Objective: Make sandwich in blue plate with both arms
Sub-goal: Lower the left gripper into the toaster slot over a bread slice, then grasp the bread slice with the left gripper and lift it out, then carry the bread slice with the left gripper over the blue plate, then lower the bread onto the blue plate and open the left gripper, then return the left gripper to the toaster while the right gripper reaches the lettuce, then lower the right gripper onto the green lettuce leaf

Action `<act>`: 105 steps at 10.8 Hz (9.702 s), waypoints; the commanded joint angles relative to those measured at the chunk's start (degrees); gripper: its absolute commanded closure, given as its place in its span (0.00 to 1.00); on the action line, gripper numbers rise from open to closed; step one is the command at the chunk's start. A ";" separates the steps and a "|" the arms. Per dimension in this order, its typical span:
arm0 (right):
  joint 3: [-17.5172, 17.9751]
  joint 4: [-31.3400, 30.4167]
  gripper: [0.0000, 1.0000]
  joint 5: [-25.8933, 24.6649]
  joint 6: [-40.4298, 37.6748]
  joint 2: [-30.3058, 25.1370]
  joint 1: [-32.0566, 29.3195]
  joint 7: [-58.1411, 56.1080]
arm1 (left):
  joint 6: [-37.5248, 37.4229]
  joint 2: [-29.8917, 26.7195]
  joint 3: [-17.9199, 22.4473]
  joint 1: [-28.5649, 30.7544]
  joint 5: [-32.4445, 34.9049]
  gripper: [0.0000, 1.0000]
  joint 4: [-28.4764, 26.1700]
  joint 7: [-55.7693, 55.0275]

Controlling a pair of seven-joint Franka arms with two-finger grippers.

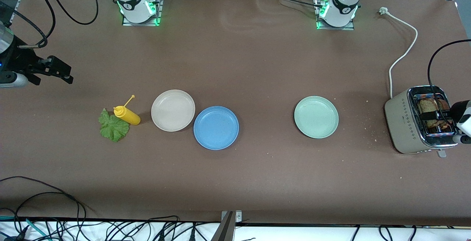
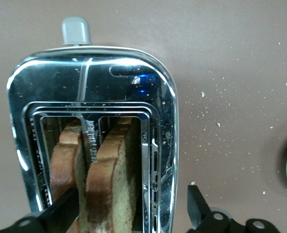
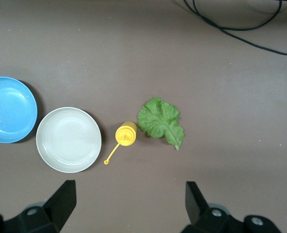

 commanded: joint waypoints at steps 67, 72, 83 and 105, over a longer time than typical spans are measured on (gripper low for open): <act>-1.34 0.27 0.00 0.22 -0.18 0.18 -0.19 -0.06 | 37.76 22.72 -10.04 -49.08 -21.93 0.00 13.99 -64.83; -1.43 0.27 0.00 0.13 0.00 0.18 -0.19 -0.14 | 20.98 18.34 -6.63 -48.02 -21.84 0.00 14.08 -64.83; -2.04 0.27 0.00 0.04 0.61 3.07 -2.47 -0.67 | -8.83 -2.05 1.30 -31.87 -5.87 0.00 14.43 -35.62; -1.25 -18.24 0.00 0.22 24.65 13.53 -7.57 -18.94 | -9.56 -20.77 -1.95 -21.21 -8.22 0.01 -3.92 -19.73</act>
